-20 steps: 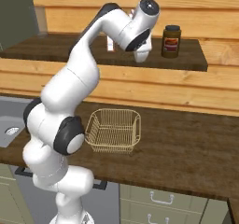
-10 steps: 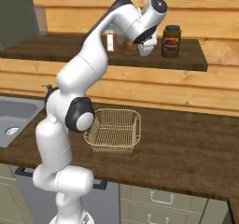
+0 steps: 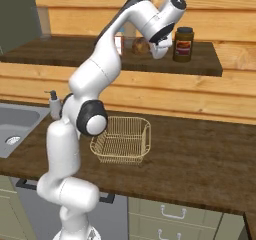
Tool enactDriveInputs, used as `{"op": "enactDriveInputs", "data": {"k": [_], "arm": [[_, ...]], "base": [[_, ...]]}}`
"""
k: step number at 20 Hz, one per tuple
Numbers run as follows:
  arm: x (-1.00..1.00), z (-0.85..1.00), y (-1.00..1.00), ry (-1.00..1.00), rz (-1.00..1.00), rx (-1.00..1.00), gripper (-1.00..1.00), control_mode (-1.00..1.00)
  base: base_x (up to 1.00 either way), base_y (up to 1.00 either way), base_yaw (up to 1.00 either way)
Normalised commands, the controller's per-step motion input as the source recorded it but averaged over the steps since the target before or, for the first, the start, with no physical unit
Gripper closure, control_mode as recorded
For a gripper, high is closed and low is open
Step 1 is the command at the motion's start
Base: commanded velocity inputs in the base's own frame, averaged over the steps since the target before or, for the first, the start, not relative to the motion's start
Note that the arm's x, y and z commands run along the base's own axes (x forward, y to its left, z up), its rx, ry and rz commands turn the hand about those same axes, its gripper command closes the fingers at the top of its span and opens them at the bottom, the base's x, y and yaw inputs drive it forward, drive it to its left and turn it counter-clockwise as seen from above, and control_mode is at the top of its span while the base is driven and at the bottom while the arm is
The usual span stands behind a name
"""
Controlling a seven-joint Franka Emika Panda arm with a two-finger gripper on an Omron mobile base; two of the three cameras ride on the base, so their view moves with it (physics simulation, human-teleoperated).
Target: Open the cabinet, pick up the bread from the cabinet and place it in the basket. Then move the basket to the dining counter.
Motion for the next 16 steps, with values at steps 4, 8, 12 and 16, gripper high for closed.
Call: {"op": "enactDriveInputs", "data": {"k": [4, 8, 12, 16], "arm": [[0.01, -0.33, 0.29, 0.0, 0.0, 0.0, -1.0, -1.0], [0.0, -0.26, 0.16, -0.01, 0.0, 0.0, -1.0, -1.0], [0.0, -0.24, 0.21, -0.03, 0.0, 0.0, 1.0, -1.0], [0.0, -0.22, 0.43, -0.02, 0.0, 0.0, 1.0, -1.0]], "base": [[0.0, 0.0, 0.0], [0.0, 0.0, 0.0], [0.0, 0.0, 0.0], [0.0, 0.0, 0.0]]}}
